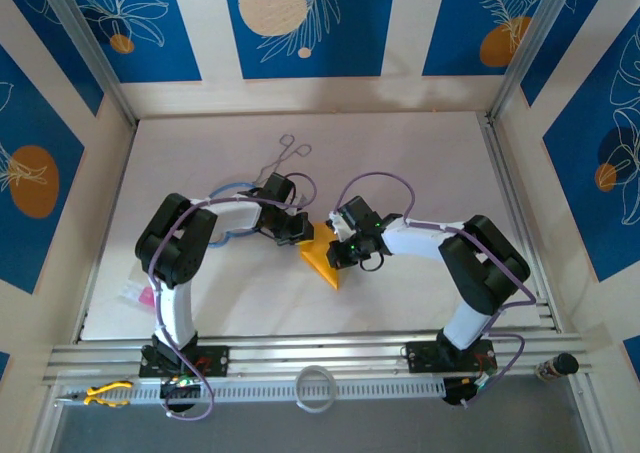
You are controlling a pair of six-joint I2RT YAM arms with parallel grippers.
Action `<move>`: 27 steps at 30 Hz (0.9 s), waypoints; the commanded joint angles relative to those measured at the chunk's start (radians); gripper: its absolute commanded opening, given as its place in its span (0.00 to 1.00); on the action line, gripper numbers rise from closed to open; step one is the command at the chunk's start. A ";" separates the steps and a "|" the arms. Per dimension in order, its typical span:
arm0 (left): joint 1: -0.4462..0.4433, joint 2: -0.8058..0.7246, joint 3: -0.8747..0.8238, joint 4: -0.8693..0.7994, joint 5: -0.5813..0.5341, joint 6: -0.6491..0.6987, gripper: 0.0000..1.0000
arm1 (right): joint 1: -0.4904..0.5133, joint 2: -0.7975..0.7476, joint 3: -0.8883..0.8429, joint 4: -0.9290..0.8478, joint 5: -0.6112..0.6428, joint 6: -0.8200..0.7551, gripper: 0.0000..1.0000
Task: Fold a paper plane with a square sheet of paper (pick it up from the middle)
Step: Third fold the triangle at the center of the table.
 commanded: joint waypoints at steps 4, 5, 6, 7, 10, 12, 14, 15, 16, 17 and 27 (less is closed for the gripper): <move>-0.008 0.017 -0.035 -0.067 -0.049 0.014 0.12 | -0.004 0.019 0.031 -0.007 -0.006 -0.019 0.03; -0.008 0.018 -0.034 -0.067 -0.049 0.014 0.11 | -0.005 0.020 0.033 -0.009 -0.007 -0.021 0.03; -0.007 0.018 -0.035 -0.068 -0.049 0.014 0.12 | -0.005 0.020 0.034 -0.010 -0.006 -0.023 0.03; -0.008 0.018 -0.034 -0.067 -0.049 0.014 0.12 | -0.007 0.020 0.037 -0.014 -0.006 -0.025 0.03; -0.008 0.017 -0.033 -0.068 -0.049 0.014 0.11 | -0.007 0.023 0.039 -0.021 -0.002 -0.029 0.03; -0.009 0.016 -0.033 -0.068 -0.051 0.013 0.11 | -0.007 0.024 0.039 -0.022 -0.003 -0.030 0.03; -0.008 0.016 -0.033 -0.068 -0.049 0.014 0.12 | -0.006 0.026 0.038 -0.024 -0.006 -0.029 0.03; -0.008 0.017 -0.033 -0.067 -0.049 0.014 0.11 | -0.007 0.027 0.039 -0.024 -0.004 -0.029 0.03; -0.008 0.017 -0.033 -0.068 -0.049 0.014 0.12 | -0.006 0.027 0.037 -0.026 -0.003 -0.028 0.03; -0.008 0.016 -0.033 -0.068 -0.049 0.014 0.11 | -0.005 0.025 0.035 -0.027 -0.003 -0.028 0.03; -0.007 0.020 -0.032 -0.066 -0.049 0.013 0.11 | -0.003 0.016 0.022 -0.034 0.006 -0.030 0.03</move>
